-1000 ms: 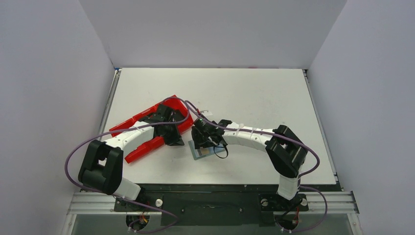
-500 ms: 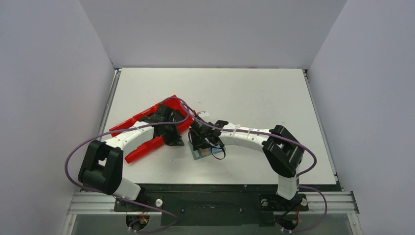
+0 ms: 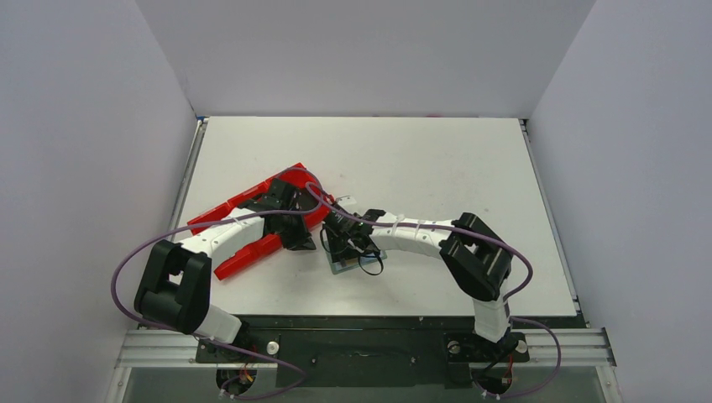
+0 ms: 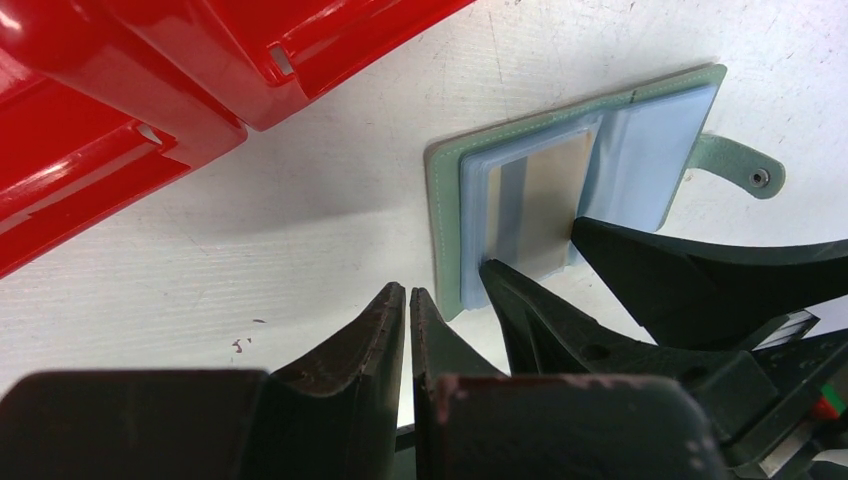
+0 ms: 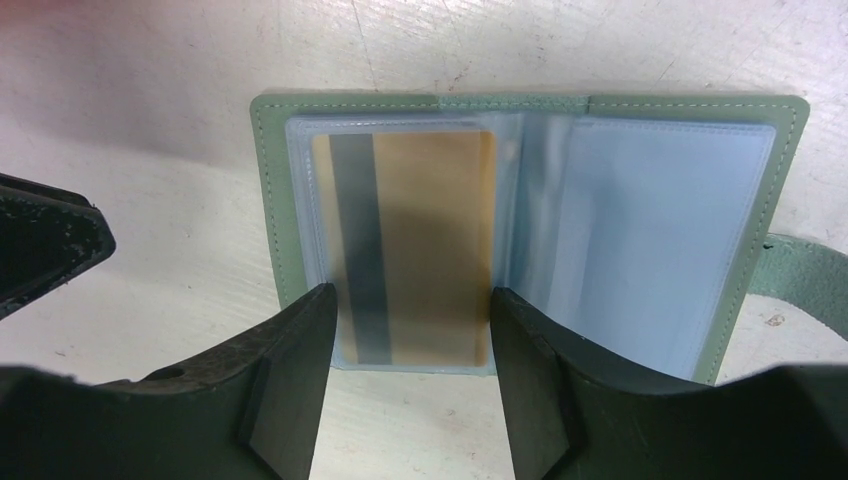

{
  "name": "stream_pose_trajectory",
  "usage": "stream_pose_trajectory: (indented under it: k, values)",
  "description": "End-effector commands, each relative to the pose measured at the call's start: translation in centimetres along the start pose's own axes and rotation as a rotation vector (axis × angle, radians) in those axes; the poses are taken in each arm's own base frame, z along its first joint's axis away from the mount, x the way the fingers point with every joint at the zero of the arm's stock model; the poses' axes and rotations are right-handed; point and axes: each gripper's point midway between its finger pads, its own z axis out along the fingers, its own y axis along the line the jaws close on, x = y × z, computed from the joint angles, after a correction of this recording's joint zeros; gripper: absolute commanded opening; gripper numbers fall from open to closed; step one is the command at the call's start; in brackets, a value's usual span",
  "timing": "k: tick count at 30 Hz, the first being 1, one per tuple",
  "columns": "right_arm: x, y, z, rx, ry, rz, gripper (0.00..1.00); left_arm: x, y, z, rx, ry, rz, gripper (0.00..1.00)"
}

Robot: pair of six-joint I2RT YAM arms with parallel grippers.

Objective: Take the credit cards out of the card holder
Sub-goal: Remove the credit card from the card holder.

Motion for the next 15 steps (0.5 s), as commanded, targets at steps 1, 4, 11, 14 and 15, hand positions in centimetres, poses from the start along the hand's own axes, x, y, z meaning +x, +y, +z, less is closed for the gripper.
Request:
stream_pose_trajectory:
  k: [1, 4, 11, 14, 15]
  values:
    - [-0.5, 0.4, 0.1, 0.001, -0.011, 0.006, 0.51, -1.1, -1.3, -0.6, 0.047, -0.026, 0.023, 0.05]
    - [0.0, 0.4, 0.3, -0.011, 0.008, 0.010, 0.43, -1.1, -1.3, -0.6, 0.047, -0.025, 0.025, 0.05]
    - [1.0, -0.9, 1.1, -0.046, 0.049, 0.071, 0.18, -1.0, -1.4, -0.3, 0.051, -0.014, 0.027, 0.05]
    - [1.2, -1.0, 1.3, -0.087, 0.061, 0.102, 0.13, -0.9, -1.6, -0.2, 0.058, -0.005, 0.030, 0.05]
    - [1.6, -1.3, 1.5, -0.094, 0.078, 0.114, 0.10, -0.9, -1.7, -0.2, 0.060, -0.004, 0.032, 0.05]
